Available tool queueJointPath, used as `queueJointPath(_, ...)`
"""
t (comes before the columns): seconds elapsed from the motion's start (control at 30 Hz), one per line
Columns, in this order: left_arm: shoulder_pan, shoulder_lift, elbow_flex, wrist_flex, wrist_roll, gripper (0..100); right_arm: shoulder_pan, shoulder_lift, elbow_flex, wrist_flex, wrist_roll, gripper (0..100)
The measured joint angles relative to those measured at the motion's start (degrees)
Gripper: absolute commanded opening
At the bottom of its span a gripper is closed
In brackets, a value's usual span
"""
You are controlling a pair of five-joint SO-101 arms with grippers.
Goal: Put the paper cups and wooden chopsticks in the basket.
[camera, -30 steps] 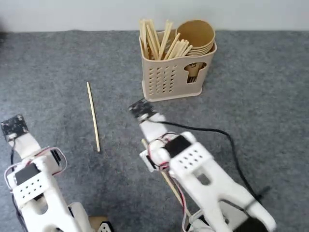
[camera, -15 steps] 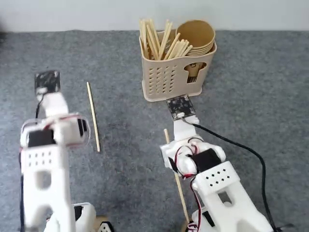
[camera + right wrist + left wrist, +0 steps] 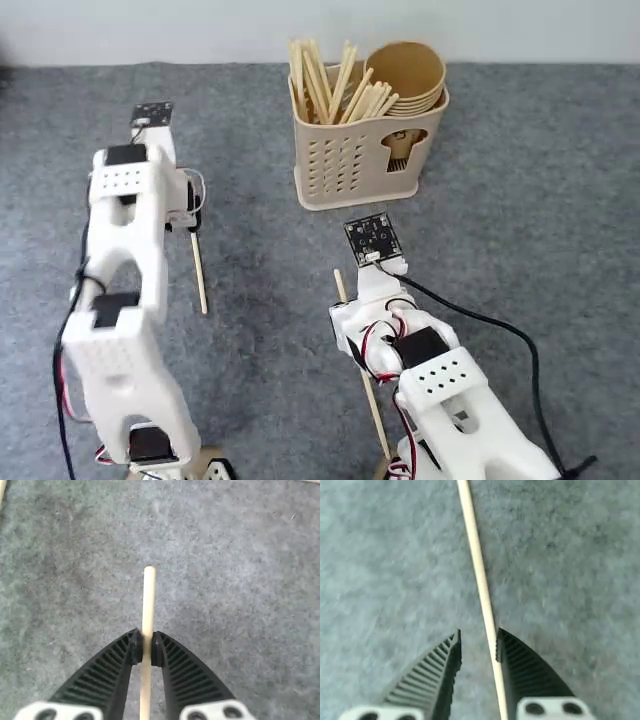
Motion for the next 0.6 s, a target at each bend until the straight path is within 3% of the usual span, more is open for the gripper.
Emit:
queueJointPath(0.23,0.0,19.4,-24.5,6.9,-0.2,11,-0.2,0.0,0.0,0.0,0.0,0.8)
queueJointPath(0.37,0.2,28.0,-37.0,10.7,-0.2,1,-0.2,0.0,0.0,0.0,0.0,0.8)
queueJointPath(0.6,1.0,38.5,-57.5,17.4,0.1,1,-0.2,0.0,0.0,0.0,0.0,0.8)
